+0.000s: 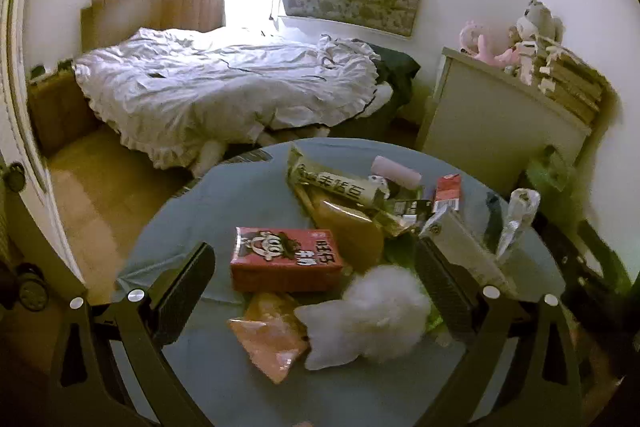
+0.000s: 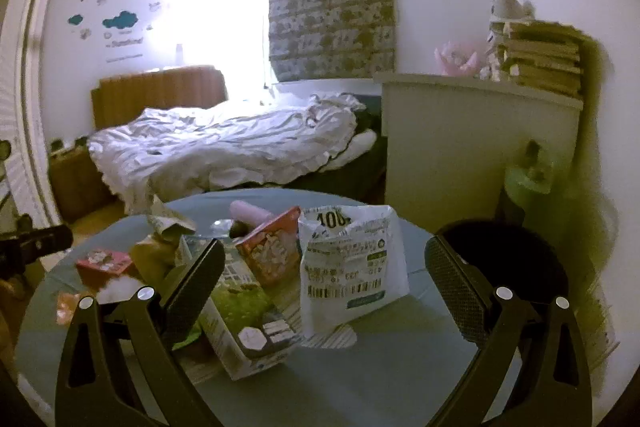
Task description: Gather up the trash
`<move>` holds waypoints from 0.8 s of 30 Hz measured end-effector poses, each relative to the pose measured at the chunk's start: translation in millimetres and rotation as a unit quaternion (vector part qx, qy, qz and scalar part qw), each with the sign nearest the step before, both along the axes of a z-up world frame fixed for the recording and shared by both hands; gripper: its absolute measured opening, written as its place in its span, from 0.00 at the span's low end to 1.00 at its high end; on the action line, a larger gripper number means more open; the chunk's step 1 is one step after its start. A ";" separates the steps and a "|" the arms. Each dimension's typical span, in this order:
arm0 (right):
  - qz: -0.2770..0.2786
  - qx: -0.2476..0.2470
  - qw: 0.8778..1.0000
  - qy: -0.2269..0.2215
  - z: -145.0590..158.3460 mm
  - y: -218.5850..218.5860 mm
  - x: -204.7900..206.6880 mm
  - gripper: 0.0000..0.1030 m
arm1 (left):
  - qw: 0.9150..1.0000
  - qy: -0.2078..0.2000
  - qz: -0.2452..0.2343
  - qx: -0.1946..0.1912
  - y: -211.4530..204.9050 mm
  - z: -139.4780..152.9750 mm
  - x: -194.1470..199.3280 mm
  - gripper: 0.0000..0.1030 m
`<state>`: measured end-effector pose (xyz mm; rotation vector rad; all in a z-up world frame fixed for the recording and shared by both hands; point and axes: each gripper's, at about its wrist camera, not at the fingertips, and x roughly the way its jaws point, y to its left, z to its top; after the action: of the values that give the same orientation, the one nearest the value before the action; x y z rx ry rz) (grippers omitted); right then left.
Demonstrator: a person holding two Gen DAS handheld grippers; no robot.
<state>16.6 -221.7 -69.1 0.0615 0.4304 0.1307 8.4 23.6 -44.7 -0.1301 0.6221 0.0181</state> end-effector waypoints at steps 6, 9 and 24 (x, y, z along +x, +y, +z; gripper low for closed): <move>0.007 0.000 1.000 0.011 -4.1 0.1 4.5 0.96 | 1.000 -0.009 0.000 0.017 -3.7 7.8 -4.5 0.95; 0.008 0.001 1.000 0.013 -4.6 -0.7 5.7 0.96 | 1.000 -0.007 0.007 0.020 -2.9 9.9 -2.9 0.95; 0.011 -0.008 1.000 0.017 -8.0 3.8 5.5 0.96 | 1.000 0.014 0.014 0.024 2.5 6.4 0.6 0.95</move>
<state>22.1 -218.0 -77.0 0.0431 0.4653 0.1489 8.9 26.1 -38.3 -0.0928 0.6471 0.0616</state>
